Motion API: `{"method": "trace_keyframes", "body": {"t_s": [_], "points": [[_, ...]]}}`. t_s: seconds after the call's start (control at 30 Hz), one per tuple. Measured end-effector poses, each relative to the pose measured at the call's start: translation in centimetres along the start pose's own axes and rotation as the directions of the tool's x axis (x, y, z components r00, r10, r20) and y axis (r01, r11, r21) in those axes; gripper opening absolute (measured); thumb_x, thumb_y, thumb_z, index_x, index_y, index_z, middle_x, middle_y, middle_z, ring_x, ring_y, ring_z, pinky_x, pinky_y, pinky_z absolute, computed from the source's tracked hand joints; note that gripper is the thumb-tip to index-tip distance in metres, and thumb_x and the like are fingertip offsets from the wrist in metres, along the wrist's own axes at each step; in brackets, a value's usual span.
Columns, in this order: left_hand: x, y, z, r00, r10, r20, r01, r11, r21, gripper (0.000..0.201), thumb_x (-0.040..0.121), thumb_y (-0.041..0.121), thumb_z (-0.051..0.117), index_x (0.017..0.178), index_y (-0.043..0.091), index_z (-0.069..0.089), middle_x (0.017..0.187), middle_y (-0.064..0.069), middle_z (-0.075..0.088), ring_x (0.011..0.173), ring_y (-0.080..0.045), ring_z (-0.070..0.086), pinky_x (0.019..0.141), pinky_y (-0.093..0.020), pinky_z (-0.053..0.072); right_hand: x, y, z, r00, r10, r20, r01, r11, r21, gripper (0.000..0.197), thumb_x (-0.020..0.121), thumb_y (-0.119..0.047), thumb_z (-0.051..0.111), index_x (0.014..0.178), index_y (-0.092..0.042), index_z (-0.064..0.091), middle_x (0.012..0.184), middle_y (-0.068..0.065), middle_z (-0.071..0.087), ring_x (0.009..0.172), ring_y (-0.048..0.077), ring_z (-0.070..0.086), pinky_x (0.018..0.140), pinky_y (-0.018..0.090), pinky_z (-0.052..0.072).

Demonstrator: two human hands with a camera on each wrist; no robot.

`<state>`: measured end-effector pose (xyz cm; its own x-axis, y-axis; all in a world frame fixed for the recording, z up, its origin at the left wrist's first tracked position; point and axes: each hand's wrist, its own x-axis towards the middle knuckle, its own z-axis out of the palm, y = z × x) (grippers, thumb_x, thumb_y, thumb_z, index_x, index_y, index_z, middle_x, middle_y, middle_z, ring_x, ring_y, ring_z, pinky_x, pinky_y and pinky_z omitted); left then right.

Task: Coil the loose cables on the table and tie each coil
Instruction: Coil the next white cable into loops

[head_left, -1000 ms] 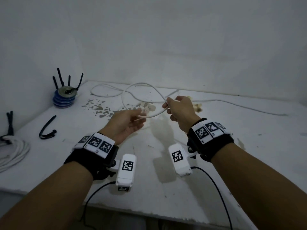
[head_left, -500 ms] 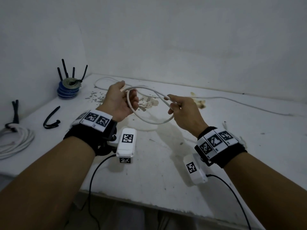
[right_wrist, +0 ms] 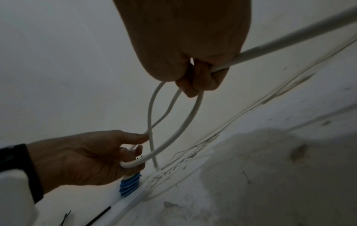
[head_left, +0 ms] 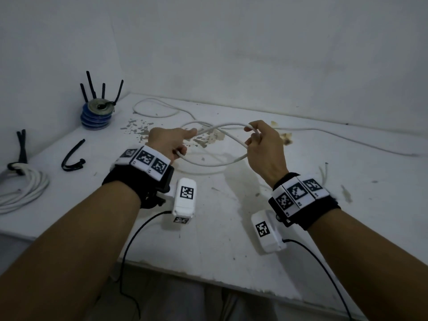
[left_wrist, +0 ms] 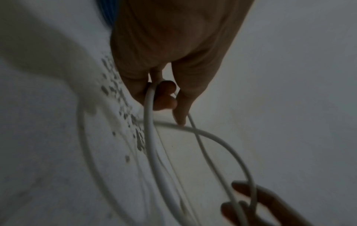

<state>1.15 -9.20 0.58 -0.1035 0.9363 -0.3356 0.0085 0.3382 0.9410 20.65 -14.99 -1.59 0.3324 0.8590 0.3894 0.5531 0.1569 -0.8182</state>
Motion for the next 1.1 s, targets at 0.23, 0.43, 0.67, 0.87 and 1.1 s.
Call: {"method": "trace_keyframes", "body": {"t_s": [0.23, 0.43, 0.67, 0.87, 1.1], "points": [[-2.2, 0.7, 1.3, 0.953, 0.181, 0.243, -0.177, 0.984, -0.038, 0.023, 0.093, 0.013, 0.062, 0.108, -0.005, 0.061, 0.096, -0.020, 0.071, 0.049, -0.014, 0.052, 0.056, -0.030, 0.057, 0.7, -0.4, 0.3, 0.988, -0.046, 0.145, 0.067, 0.988, -0.139, 0.034, 0.095, -0.003, 0.040, 0.111, -0.016, 0.067, 0.087, 0.007, 0.070, 0.060, 0.012, 0.054, 0.048, 0.015, 0.042], [-2.8, 0.6, 0.8, 0.822, 0.224, 0.523, -0.430, 0.846, 0.314, 0.029, 0.087, 0.013, 0.047, 0.097, 0.013, 0.074, 0.089, 0.003, 0.076, 0.083, -0.019, 0.054, 0.078, -0.035, 0.044, 1.1, -0.4, -0.5, 0.971, -0.078, 0.224, 0.119, 0.977, -0.175, 0.027, 0.102, -0.022, 0.048, 0.119, -0.016, 0.068, 0.086, 0.000, 0.070, 0.064, 0.008, 0.058, 0.059, 0.015, 0.045], [-1.8, -0.4, 1.1, 0.866, 0.334, 0.373, -0.452, 0.841, 0.296, 0.037, 0.093, 0.047, 0.061, 0.069, 0.020, 0.056, 0.066, 0.001, 0.053, 0.053, -0.013, 0.049, 0.051, -0.025, 0.041, 1.6, 0.1, -2.0, 0.970, -0.099, 0.220, 0.156, 0.954, -0.256, 0.021, 0.100, -0.029, 0.055, 0.104, -0.016, 0.071, 0.075, 0.001, 0.070, 0.057, 0.007, 0.056, 0.049, 0.011, 0.041], [-0.7, 0.7, -0.4, 0.899, 0.437, 0.024, -0.416, 0.838, 0.353, 0.057, 0.079, 0.065, 0.068, 0.056, 0.019, 0.043, 0.055, 0.000, 0.043, 0.036, -0.010, 0.041, 0.051, -0.026, 0.033, 2.5, 1.0, -5.0, 0.958, -0.093, 0.271, 0.198, 0.898, -0.393, 0.021, 0.098, -0.033, 0.057, 0.103, -0.020, 0.073, 0.075, -0.001, 0.071, 0.074, 0.014, 0.064, 0.071, 0.032, 0.053], [-0.6, 0.1, -0.9, 0.933, 0.264, 0.242, -0.354, 0.787, 0.505, 0.039, 0.099, 0.030, 0.048, 0.075, 0.006, 0.067, 0.071, -0.010, 0.064, 0.056, -0.022, 0.058, 0.055, -0.027, 0.041, 2.5, 1.8, -6.3, 0.970, -0.122, 0.212, 0.209, 0.864, -0.457, 0.020, 0.098, -0.030, 0.056, 0.093, -0.023, 0.074, 0.072, -0.010, 0.063, 0.070, 0.015, 0.056, 0.068, 0.032, 0.050]]}}
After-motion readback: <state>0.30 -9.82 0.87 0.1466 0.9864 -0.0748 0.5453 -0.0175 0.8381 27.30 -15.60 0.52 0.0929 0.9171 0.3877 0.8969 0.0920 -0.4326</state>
